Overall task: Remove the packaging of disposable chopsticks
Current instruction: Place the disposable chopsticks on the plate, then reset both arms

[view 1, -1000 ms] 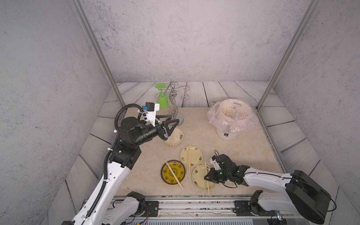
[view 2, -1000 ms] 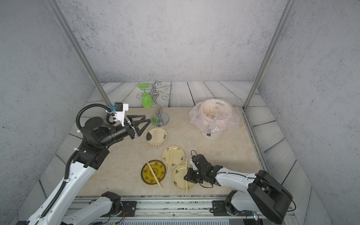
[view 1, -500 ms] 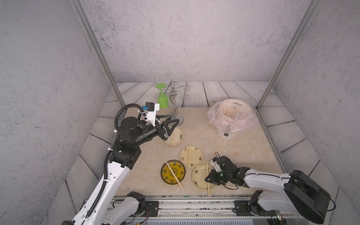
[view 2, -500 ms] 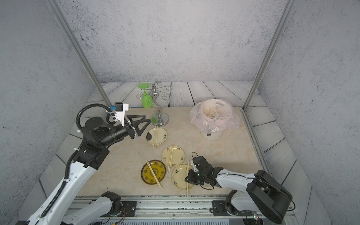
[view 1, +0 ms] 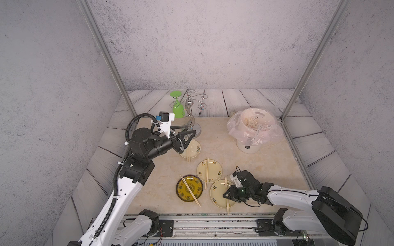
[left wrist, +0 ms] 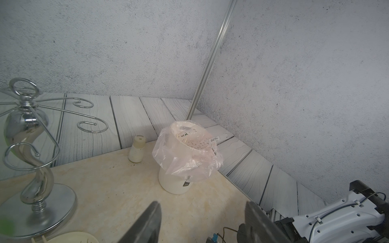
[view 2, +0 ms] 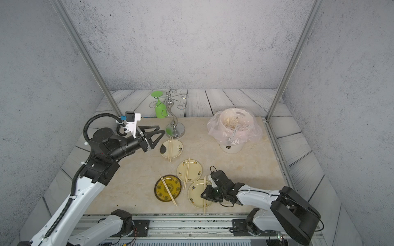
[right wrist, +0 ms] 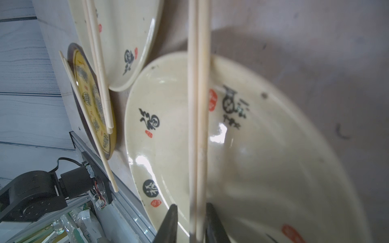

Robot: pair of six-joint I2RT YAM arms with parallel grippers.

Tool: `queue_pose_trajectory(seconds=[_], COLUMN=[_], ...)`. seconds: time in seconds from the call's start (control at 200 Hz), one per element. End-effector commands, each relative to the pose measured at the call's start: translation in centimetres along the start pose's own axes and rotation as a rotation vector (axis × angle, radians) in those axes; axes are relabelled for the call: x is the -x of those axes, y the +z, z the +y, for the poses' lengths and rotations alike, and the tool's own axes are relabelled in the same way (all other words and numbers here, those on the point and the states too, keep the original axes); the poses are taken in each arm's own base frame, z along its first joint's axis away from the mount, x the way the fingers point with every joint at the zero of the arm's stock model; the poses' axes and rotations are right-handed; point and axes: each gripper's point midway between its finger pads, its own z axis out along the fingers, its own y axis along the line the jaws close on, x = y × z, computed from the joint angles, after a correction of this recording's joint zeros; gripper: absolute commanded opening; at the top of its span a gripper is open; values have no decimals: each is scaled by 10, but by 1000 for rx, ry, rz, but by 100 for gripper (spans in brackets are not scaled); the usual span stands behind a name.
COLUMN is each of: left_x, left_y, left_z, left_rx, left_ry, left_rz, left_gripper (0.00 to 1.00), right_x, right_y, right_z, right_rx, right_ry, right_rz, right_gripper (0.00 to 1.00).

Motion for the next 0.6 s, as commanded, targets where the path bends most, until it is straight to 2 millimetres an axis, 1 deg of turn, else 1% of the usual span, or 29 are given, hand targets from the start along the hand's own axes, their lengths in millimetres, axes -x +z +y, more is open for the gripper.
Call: queue_pose_trajectory(seconds=[0.0,0.04,0.12,0.185,0.29,0.445,0.525,0.596], left_x=[5,5,6,6,6,6,7,7], left_y=[-1,-2,-2,-3,-3,-4,-4,-6], left_z=[-1,-1,-1,-2,-2,1,7,20], left_rx=[-3,-2,-1,-2,1,18,54,125], left_ry=[22,21,24,27,28,27,27,21], left_rz=[-23,-24,-25,-27,-27,-31,-39,-44], left_gripper=[65,65,65,65,65,65,65,65], right_x=[-3,-2,-1,-2,-3,-7,-10,-12], right_y=[-5,-8,-13,-17,-23,-34,-42,-53], right_z=[-4,-3,-1,0,2,4,4,5], right_rx=[-23,-23,-29,-32,-33,-32,-37,-42], right_ry=[9,6,1,0,-6,-10,-14,-13], right_rz=[0,-6,-15,-21,-26,-29,-31,-46], right_gripper=[28,31,32,38,39,50,52,52])
